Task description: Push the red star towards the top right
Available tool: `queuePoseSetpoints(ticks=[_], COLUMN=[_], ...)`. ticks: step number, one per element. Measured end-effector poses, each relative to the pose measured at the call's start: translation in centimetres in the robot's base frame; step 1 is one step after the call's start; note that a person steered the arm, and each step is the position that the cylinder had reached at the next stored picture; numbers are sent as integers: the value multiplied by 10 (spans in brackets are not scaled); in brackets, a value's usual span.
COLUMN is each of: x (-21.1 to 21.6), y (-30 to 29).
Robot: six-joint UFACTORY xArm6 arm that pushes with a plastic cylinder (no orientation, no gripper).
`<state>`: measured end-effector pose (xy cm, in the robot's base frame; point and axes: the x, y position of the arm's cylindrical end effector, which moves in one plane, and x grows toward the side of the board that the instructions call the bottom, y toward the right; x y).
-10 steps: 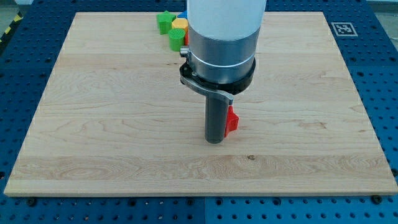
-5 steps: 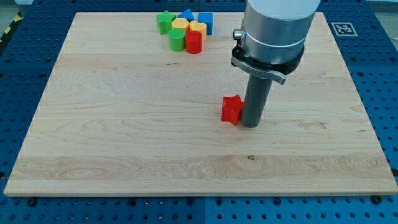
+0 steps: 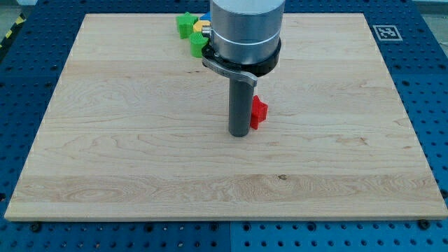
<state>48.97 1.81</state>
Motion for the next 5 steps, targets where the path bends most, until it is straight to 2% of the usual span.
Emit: queuePoseSetpoints(ticks=[1, 2, 3, 5], x=[-21, -22, -24, -73], y=[3, 48, 57, 57])
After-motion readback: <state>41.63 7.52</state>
